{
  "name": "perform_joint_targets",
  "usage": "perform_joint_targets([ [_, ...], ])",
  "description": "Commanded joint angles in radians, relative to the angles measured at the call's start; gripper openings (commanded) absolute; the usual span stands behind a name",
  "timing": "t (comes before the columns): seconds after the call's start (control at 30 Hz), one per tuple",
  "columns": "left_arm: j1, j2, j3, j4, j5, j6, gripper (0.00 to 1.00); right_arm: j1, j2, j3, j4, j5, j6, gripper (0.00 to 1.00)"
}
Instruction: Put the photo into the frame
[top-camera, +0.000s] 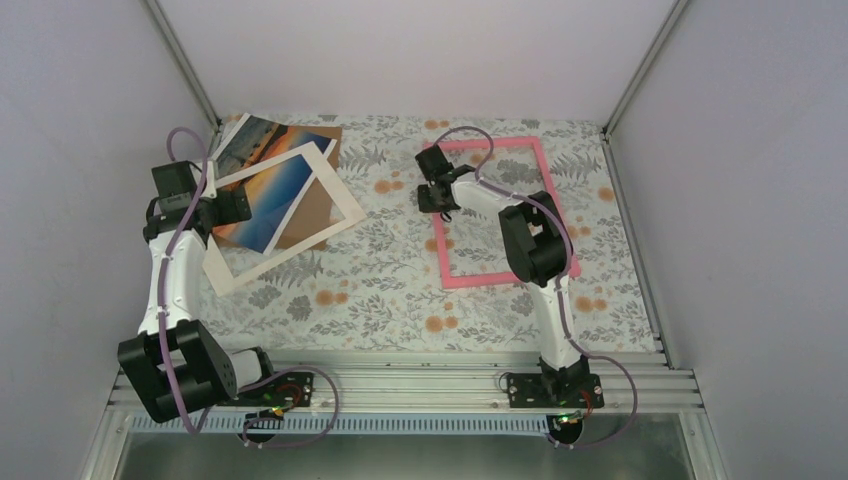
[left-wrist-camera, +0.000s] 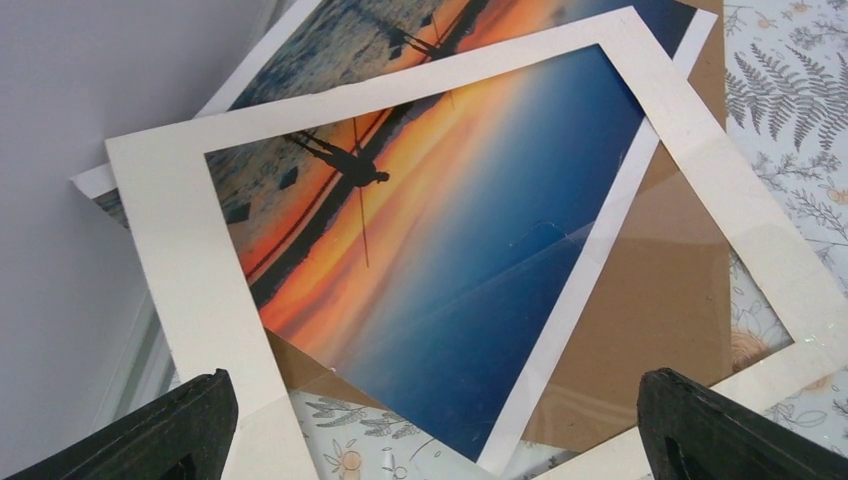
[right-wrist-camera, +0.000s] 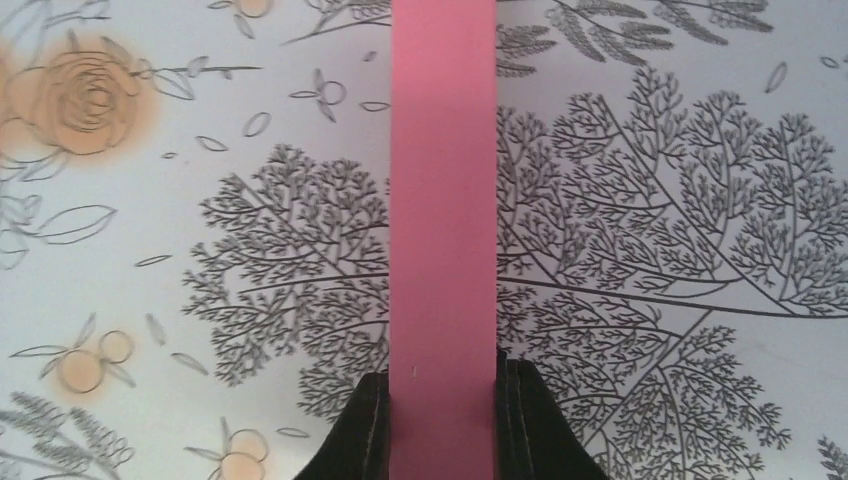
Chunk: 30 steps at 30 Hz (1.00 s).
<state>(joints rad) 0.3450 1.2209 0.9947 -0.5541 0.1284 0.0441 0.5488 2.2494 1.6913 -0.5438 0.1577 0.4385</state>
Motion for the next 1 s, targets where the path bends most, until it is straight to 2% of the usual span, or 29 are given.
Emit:
perform_joint_targets([
  [0.0, -0.021, 0.017, 0.042, 0.0, 0.054, 0.013, 1.0, 0.007, -0.087, 0.034, -0.002, -0.051, -0.039, 0.04],
  [0.13, -0.091, 0.026, 0.096, -0.002, 0.11, 0.04, 1.0, -0.008, -0.241, 0.034, 0.041, -0.128, -0.085, 0.04],
  [0.27, -0.222, 0.058, 0.205, -0.001, 0.173, 0.081, 1.0, -0.052, -0.435, 0.02, 0.141, -0.285, -0.108, 0.03],
  [0.43, -0.314, 0.124, 0.421, 0.016, 0.425, 0.088, 1.0, -0.129, -0.624, 0.012, 0.329, -0.557, -0.084, 0.03],
  [0.47, -0.329, 0.139, 0.461, 0.028, 0.475, 0.078, 1.0, -0.151, -0.654, 0.004, 0.386, -0.652, -0.069, 0.03],
  [0.63, -0.426, 0.226, 0.647, 0.141, 0.735, -0.042, 1.0, -0.217, -0.752, -0.043, 0.696, -0.831, 0.048, 0.03],
  [0.73, -0.505, 0.263, 0.68, 0.311, 0.877, -0.189, 1.0, -0.238, -0.778, -0.05, 0.826, -0.893, 0.132, 0.03],
  [0.83, -0.603, 0.295, 0.691, 0.463, 0.95, -0.298, 1.0, -0.246, -0.801, -0.077, 0.979, -0.948, 0.245, 0.03],
  [0.97, -0.735, 0.354, 0.748, 0.525, 0.976, -0.334, 0.98, -0.248, -0.807, -0.098, 1.098, -0.994, 0.36, 0.03],
])
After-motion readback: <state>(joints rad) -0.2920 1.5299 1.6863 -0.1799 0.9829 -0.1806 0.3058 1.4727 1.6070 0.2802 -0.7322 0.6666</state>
